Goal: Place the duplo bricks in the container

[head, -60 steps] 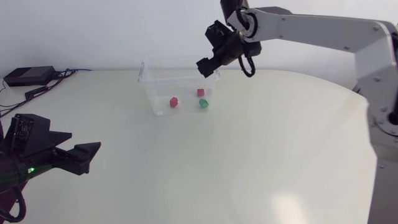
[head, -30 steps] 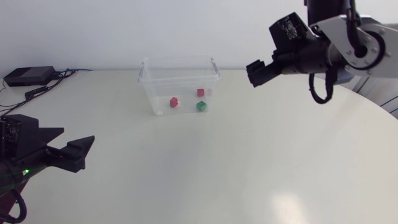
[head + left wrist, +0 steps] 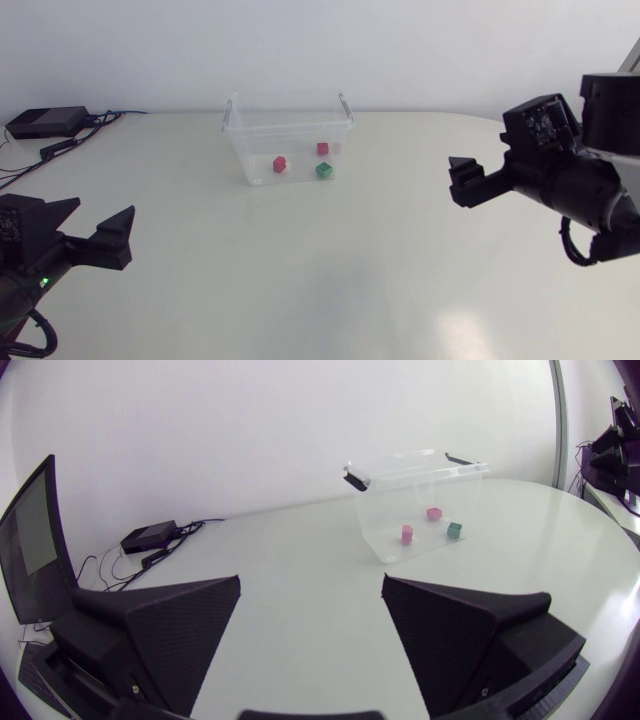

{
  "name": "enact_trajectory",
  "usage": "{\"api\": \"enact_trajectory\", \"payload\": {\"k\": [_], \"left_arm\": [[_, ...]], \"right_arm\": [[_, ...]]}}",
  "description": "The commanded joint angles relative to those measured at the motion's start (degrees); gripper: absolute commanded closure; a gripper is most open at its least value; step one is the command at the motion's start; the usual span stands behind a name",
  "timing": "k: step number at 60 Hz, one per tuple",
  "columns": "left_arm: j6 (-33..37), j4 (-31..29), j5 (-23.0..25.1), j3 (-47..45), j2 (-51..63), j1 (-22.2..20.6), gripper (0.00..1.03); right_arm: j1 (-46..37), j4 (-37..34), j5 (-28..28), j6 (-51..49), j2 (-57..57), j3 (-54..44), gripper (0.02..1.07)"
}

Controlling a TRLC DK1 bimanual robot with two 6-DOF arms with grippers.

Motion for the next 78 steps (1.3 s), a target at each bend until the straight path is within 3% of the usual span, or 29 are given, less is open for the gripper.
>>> {"api": "enact_trajectory", "payload": {"k": [1, 27, 42, 78], "left_arm": [[-0.68, 1.86, -0.46, -1.91, -0.38, 0.47, 0.05], [-0.59, 5.11, -1.16, -4.01, -2.84, 1.26, 0.05], [-0.54, 8.17, -1.24, -5.63, -3.35, 1.96, 0.05], [-6.89, 5.44, 0.71, -12.04, -17.12, 0.73, 0.05]], "right_arm": [[-0.68, 1.47, 1.07, -1.33, -3.71, -3.5, 0.06], [-10.44, 3.49, -1.83, -6.34, -15.66, -10.35, 0.06], [-10.72, 7.27, -1.86, -8.46, -24.19, -16.4, 0.06], [-15.97, 7.05, -9.61, 7.6, -42.08, -30.5, 0.06]]}}
